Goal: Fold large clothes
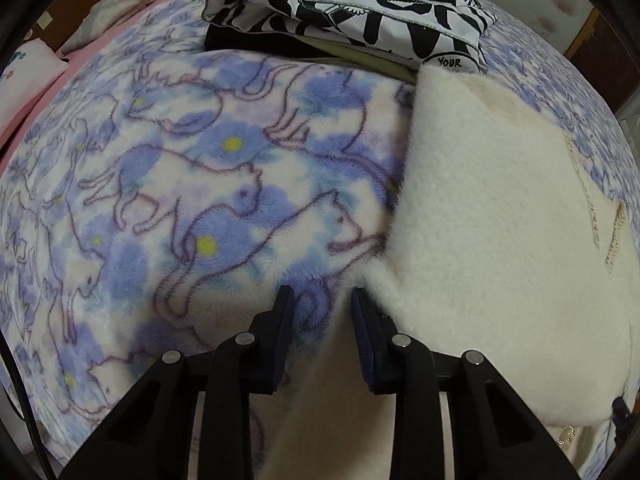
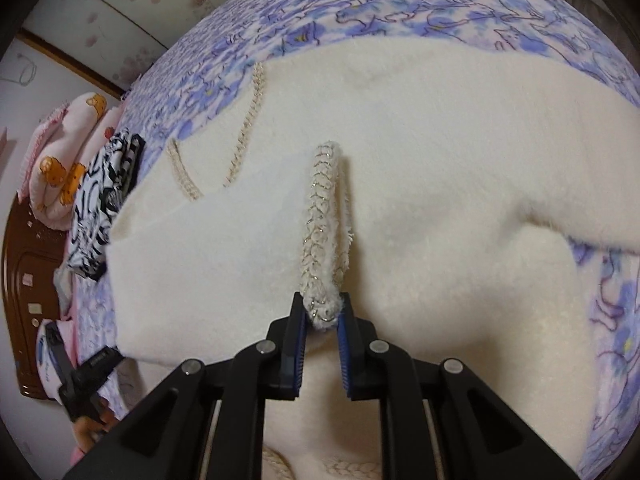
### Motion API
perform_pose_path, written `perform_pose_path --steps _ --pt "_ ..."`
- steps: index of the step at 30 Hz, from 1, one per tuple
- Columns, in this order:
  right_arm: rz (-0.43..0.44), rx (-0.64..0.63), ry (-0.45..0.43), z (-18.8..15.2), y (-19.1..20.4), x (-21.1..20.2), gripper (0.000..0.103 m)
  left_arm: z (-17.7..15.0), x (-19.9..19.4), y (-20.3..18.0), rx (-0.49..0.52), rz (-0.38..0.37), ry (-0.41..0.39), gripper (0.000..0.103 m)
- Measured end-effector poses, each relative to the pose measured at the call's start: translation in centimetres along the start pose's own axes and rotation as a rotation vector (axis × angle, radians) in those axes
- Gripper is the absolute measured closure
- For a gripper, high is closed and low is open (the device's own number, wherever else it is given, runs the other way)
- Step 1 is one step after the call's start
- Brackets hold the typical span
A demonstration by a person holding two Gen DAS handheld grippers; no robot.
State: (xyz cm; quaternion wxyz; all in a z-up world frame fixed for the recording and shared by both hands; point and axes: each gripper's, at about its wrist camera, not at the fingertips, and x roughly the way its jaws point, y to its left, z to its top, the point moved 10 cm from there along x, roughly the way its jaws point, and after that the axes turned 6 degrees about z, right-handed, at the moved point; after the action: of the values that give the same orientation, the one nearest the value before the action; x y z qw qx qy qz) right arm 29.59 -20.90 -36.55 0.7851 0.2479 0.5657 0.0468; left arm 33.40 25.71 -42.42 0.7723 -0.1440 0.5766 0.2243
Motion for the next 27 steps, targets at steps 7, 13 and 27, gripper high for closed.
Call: perform_pose_path --steps 7,13,27 --pt "-0.037 -0.037 0.005 -1.0 -0.9 1.0 0.09 -0.2 0.6 0.0 -0.008 0.013 -0.005 0.075" --pt "-0.076 -0.084 -0.024 -0.2 -0.9 1.5 0.089 -0.4 0.6 -0.1 -0.01 0.014 0.002 0.075" --pt "-0.142 -0.113 -0.077 3.6 -1.1 2.8 0.089 -1.1 0.8 -0.3 -0.009 0.012 0.001 0.074"
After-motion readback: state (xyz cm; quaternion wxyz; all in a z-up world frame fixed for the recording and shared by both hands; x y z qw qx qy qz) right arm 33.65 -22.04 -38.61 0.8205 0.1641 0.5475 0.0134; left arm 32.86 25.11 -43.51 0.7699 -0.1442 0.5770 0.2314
